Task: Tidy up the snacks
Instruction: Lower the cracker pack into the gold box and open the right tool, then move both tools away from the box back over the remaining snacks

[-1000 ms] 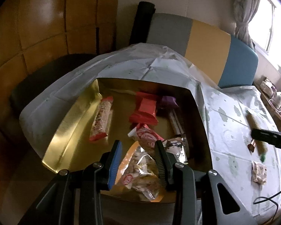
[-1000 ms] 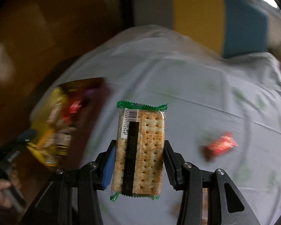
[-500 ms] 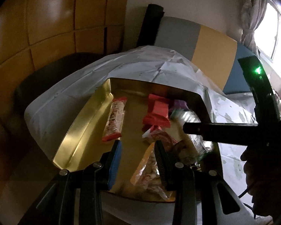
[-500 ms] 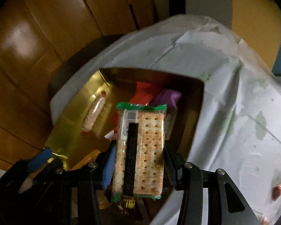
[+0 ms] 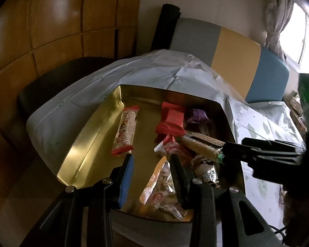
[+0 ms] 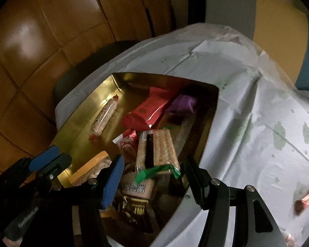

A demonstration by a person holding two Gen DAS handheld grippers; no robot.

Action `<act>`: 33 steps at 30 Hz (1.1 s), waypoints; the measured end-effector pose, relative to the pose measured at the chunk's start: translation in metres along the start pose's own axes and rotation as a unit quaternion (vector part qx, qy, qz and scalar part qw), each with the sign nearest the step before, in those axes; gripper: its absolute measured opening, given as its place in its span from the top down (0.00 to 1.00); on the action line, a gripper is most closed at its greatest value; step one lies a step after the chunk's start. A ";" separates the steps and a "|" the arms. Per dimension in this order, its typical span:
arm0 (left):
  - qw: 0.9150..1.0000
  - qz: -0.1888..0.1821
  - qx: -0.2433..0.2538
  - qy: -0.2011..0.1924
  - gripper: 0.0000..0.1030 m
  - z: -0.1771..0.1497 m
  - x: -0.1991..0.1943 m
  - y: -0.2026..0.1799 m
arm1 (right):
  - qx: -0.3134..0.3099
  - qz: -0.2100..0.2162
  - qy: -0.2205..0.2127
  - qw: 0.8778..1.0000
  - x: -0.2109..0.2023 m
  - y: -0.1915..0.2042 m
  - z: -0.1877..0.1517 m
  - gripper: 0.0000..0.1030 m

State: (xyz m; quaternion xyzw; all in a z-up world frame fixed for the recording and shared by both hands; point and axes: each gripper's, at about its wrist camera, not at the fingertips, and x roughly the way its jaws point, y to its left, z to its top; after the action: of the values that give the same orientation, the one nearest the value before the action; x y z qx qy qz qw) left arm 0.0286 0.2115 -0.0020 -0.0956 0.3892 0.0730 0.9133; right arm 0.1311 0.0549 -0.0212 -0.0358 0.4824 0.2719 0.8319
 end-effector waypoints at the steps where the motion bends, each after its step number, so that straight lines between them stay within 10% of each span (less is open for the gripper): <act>1: 1.000 0.000 0.001 0.000 0.65 0.000 0.000 -0.001 | -0.001 -0.002 -0.003 1.000 -0.004 -0.001 -0.002 0.41; 16: 1.000 -0.007 0.030 -0.007 0.65 -0.001 -0.011 -0.022 | 0.003 -0.047 -0.040 0.998 -0.067 -0.037 -0.048 0.41; 33: 0.997 -0.020 0.073 -0.003 0.65 -0.004 -0.013 -0.055 | 0.076 -0.201 -0.016 0.977 -0.142 -0.186 -0.107 0.40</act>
State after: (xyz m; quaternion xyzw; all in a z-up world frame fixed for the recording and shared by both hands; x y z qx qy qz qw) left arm 0.0286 0.1563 0.0111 -0.0361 0.3892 0.0266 0.9201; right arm 0.0832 -0.1967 0.0009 -0.0640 0.4718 0.0623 0.8772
